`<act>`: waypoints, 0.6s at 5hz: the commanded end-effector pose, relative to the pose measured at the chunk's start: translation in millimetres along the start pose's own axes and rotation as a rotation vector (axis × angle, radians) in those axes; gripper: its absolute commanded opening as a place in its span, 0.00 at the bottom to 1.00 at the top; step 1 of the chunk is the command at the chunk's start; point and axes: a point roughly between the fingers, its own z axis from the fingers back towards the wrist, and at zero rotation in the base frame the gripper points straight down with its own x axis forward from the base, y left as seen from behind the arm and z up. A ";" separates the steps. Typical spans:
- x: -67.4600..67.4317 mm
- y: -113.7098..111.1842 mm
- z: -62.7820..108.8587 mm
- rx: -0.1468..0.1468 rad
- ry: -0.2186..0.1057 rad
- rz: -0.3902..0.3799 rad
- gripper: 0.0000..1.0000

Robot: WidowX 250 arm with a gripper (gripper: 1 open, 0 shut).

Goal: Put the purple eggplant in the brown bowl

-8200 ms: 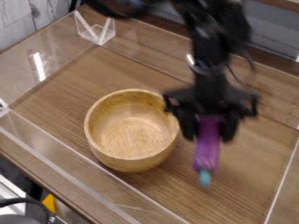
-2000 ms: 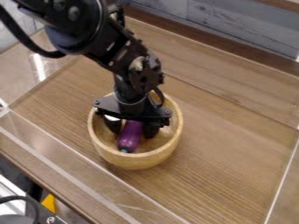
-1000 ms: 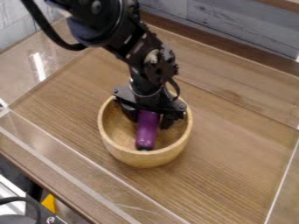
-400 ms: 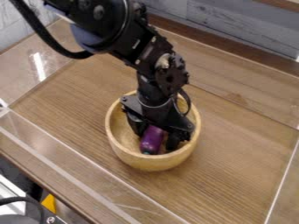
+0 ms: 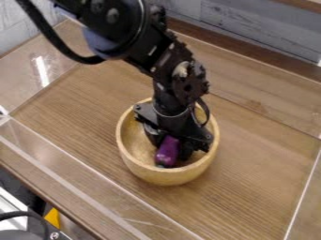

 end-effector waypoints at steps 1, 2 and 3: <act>-3.0 -1.6 4.2 -0.007 -0.019 -0.028 0.00; -12.2 1.0 4.1 -0.008 -0.014 -0.041 0.00; -20.8 3.1 3.6 -0.009 -0.010 -0.054 0.00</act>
